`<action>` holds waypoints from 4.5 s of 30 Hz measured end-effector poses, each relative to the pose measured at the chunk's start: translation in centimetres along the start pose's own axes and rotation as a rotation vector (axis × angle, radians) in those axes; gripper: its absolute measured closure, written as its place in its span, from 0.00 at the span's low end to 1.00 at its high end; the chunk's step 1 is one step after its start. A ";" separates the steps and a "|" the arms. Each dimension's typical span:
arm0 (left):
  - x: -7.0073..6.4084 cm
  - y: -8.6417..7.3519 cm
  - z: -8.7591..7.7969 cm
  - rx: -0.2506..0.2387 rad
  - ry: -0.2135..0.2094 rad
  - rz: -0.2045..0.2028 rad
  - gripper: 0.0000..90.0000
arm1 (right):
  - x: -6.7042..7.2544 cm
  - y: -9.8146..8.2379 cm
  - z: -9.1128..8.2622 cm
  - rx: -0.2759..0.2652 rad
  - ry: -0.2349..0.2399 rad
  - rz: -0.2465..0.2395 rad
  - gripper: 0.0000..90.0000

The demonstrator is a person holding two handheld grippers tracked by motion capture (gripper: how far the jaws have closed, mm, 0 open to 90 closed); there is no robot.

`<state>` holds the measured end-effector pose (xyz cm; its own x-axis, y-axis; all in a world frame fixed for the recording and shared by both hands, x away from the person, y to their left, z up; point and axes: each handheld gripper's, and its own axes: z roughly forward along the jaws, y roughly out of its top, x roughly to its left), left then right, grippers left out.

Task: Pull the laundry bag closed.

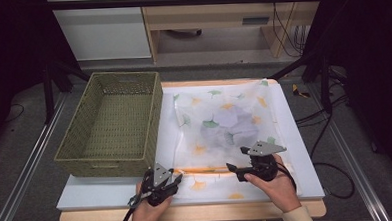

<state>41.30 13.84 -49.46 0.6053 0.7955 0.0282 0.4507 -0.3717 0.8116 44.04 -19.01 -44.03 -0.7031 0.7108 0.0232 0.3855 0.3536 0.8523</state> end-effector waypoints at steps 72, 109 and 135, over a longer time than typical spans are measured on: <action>-1.4 5.2 -3.2 -0.053 0.019 0.077 0.98 | 8.5 6.1 4.9 0.010 0.086 -0.249 0.95; -1.7 4.8 -3.1 -0.065 0.019 0.104 0.98 | 8.4 4.8 7.9 0.101 0.164 -0.182 0.91; -1.7 4.6 -3.0 -0.061 0.016 0.102 0.98 | 8.4 4.7 7.9 0.115 0.168 -0.185 0.95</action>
<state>40.42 12.23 -44.04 0.6351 0.7629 0.1210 0.3464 -0.4214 0.8381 44.68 -6.58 -43.99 -0.8535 0.5200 -0.0330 0.2995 0.5415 0.7855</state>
